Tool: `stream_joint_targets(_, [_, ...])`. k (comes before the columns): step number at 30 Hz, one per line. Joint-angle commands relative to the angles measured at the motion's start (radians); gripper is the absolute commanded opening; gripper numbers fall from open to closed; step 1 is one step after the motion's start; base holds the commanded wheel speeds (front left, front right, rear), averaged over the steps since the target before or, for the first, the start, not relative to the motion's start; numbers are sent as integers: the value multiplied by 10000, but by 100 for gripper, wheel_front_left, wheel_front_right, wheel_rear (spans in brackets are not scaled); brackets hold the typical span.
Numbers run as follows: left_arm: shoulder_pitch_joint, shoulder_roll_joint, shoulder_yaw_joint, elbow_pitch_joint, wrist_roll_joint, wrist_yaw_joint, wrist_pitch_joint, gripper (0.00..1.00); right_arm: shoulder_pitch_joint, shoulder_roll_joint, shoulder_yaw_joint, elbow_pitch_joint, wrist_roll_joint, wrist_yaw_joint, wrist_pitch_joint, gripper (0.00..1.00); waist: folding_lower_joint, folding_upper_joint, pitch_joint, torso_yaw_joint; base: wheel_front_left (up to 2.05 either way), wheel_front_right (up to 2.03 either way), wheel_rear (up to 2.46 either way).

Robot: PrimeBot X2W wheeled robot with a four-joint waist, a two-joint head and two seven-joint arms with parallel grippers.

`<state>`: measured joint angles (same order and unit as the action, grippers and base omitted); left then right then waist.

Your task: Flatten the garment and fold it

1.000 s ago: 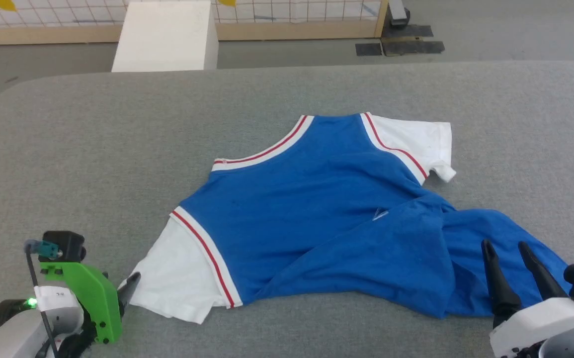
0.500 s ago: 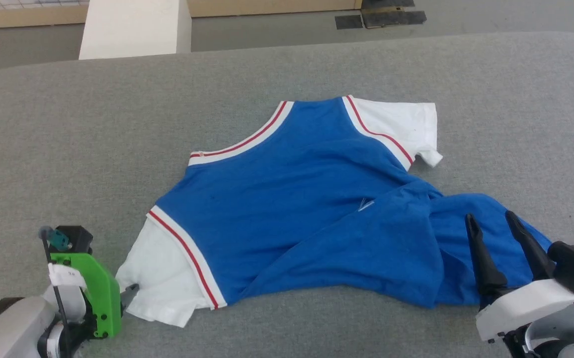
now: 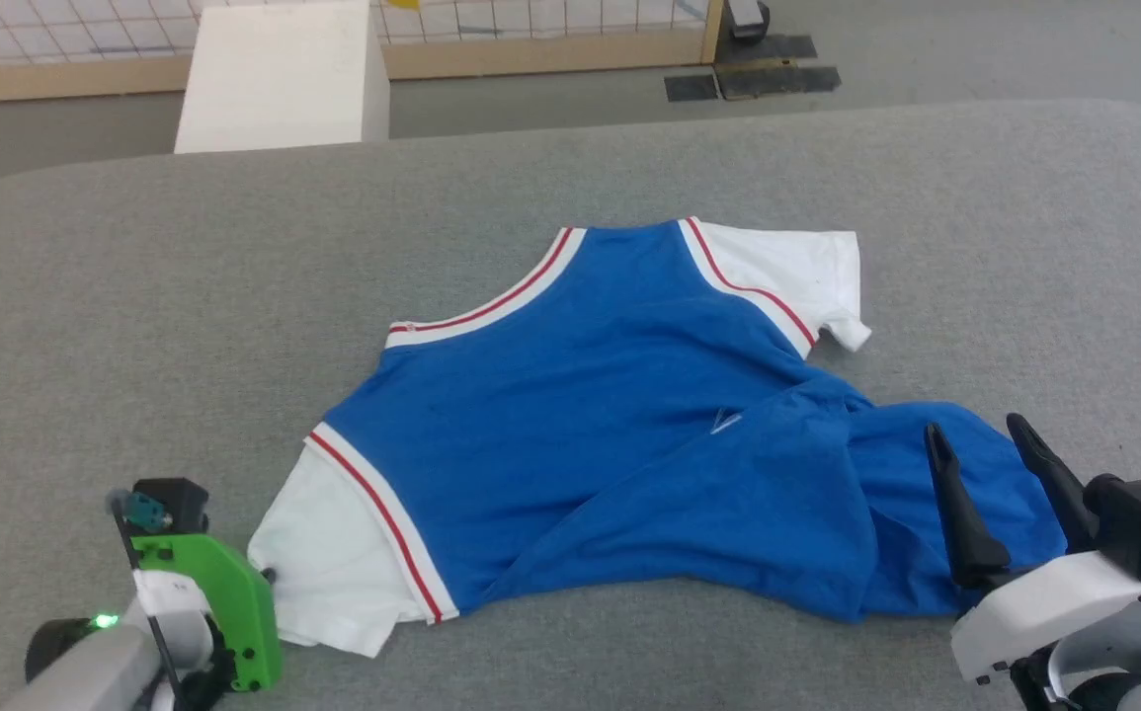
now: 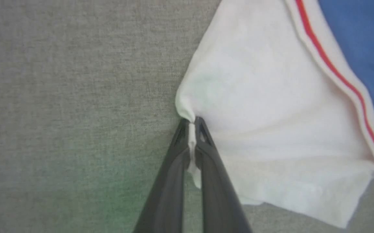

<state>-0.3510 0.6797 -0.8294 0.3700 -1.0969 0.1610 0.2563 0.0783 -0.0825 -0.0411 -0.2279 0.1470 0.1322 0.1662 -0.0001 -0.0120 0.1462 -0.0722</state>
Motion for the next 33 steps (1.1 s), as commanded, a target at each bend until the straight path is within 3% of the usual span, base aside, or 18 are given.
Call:
stream_joint_targets(1, [458, -483, -245, -102, 88, 57, -136, 0, 103, -22, -22, -91, -87, -15, 80, 100, 1, 120, -304, 292, 0, 0, 0])
stream_joint_targets(9, [561, -400, 276, -1071, 686, 995, -1748, 0, -275, -498, -613, 228, 8, -15, 359, 100, 1, 120, -480, 827, 0, 0, 0])
stream_joint_targets(17, [383, -536, 635, -2140, 1084, 1510, -2738, 0, -2451, -1582, -1265, 2498, 1733, -15, 1356, 100, 1, 120, 228, 1363, 0, 0, 0])
stream_joint_targets(26, [-202, -925, 652, -3035, 1625, 1660, -3367, 0, -5677, -3052, -994, 5722, 3168, -15, 3567, 100, 1, 120, 1382, 2185, 0, 0, 0])
stream_joint_targets(33, [-720, -1145, 611, -3607, 2033, 1720, -3639, 0, -7994, -3542, -658, 7149, 3597, -15, 5477, 100, 1, 120, 2497, 2639, 0, 0, 0])
